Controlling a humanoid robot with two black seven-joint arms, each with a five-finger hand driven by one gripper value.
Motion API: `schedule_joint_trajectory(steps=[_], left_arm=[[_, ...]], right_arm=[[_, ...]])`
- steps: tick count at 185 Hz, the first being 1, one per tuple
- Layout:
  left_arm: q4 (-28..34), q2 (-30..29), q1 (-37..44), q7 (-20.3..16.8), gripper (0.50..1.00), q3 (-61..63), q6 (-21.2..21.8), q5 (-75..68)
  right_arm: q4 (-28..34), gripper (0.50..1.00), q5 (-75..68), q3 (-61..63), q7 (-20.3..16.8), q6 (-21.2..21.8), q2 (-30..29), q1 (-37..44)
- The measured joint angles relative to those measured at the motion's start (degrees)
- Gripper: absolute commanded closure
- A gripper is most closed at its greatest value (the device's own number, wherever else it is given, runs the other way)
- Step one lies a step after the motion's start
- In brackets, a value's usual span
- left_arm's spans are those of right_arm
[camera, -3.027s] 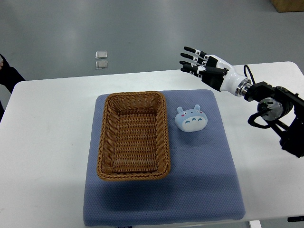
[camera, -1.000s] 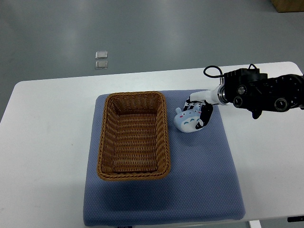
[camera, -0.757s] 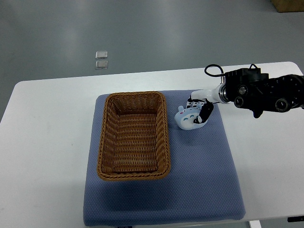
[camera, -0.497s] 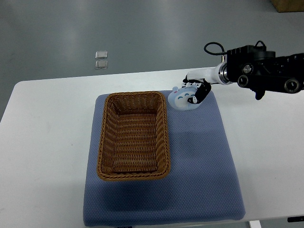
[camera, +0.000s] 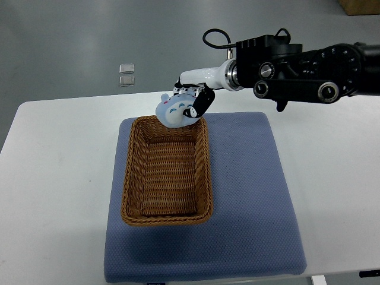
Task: Place blue toy in brown basket
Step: 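Lower the toy into the wicker basket and open the right hand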
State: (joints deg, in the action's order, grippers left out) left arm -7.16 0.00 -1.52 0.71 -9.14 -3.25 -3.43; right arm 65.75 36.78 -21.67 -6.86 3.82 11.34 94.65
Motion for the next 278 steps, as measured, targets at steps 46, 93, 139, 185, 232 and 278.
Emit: schedule_joint_trajectory(steps=[46, 93, 139, 185, 232, 278], left_arm=[[-0.3, 0.0, -1.0, 0.0, 0.500, -0.1, -0.2, -0.1], [-0.3, 0.0, -1.1, 0.0, 0.500, 0.1, -0.2, -0.1], [-0.2, 0.0, -1.1, 0.0, 0.500, 0.1, -0.2, -0.1], [-0.2, 0.0, -1.1, 0.0, 0.500, 0.1, -0.1, -0.1], [-0.1, 0.0, -1.1, 0.0, 0.500, 0.1, -0.1, -0.1], [0.1, 0.0, -1.1, 0.0, 0.500, 0.0, -0.1, -0.1]], right_arm=[[-6.4, 0.938, 0.3, 0.0, 0.3, -2.1, -8.5, -6.3], [-10.5, 0.916, 1.0, 0.0, 0.3, -4.0, -11.3, -13.0], [-12.5, 0.703, 1.0, 0.1, 1.3, -4.9, -11.3, -15.5], [-12.6, 0.638, 0.9, 0.2, 2.3, -4.6, -11.3, -15.8], [-12.4, 0.609, 0.0, 5.9, 2.3, -0.1, -11.2, -14.6], [-12.1, 0.609, -0.3, 14.6, 3.0, 2.0, -5.5, -12.3]])
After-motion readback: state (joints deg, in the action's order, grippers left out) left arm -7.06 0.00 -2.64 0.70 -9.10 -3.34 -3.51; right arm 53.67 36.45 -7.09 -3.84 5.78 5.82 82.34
